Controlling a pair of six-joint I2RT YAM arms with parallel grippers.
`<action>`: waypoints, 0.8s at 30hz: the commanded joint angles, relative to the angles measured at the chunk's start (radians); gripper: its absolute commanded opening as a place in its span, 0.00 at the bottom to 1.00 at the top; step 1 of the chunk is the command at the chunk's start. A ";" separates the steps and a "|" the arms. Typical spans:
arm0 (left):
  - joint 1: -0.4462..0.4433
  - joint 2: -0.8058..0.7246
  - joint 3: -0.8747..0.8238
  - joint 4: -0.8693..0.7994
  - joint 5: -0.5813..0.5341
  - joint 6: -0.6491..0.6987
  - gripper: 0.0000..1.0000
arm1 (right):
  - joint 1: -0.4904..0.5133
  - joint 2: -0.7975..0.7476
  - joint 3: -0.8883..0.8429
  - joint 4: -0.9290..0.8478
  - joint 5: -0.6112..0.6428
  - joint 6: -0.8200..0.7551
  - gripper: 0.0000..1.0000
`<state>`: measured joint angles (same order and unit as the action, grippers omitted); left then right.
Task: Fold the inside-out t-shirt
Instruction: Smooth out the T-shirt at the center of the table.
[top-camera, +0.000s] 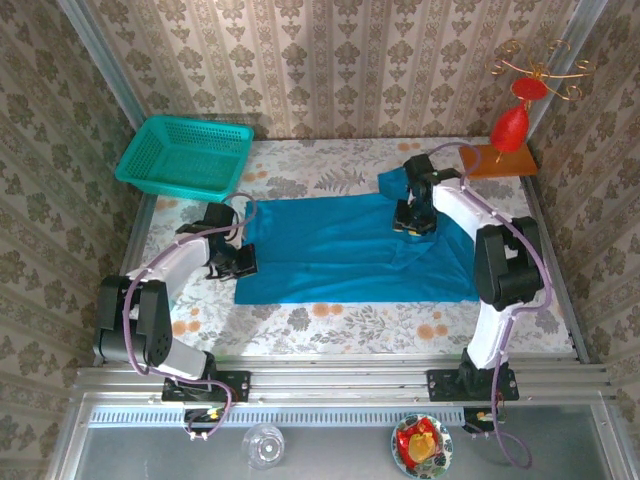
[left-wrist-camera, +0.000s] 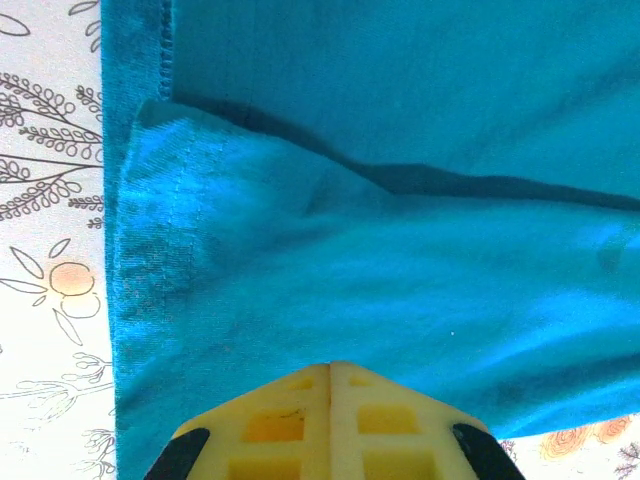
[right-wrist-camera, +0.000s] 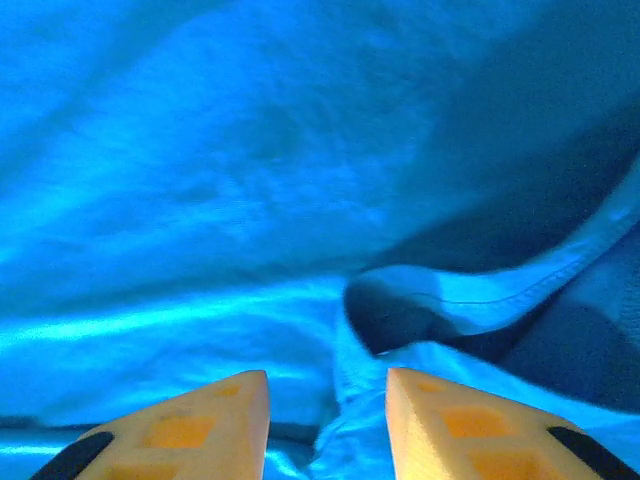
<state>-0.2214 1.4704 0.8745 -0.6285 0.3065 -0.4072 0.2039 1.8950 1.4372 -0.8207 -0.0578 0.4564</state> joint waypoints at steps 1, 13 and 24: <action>-0.001 -0.015 -0.014 -0.024 -0.005 -0.004 0.05 | 0.010 0.035 0.020 -0.064 0.049 -0.009 0.34; 0.003 -0.013 -0.015 -0.028 -0.009 0.001 0.05 | 0.030 0.096 0.026 -0.034 0.026 0.007 0.20; 0.013 -0.014 -0.024 -0.026 -0.009 0.001 0.05 | 0.113 0.109 0.080 -0.040 0.019 0.029 0.00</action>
<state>-0.2161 1.4704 0.8631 -0.6289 0.3061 -0.4072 0.2951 1.9705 1.4788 -0.8387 -0.0402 0.4744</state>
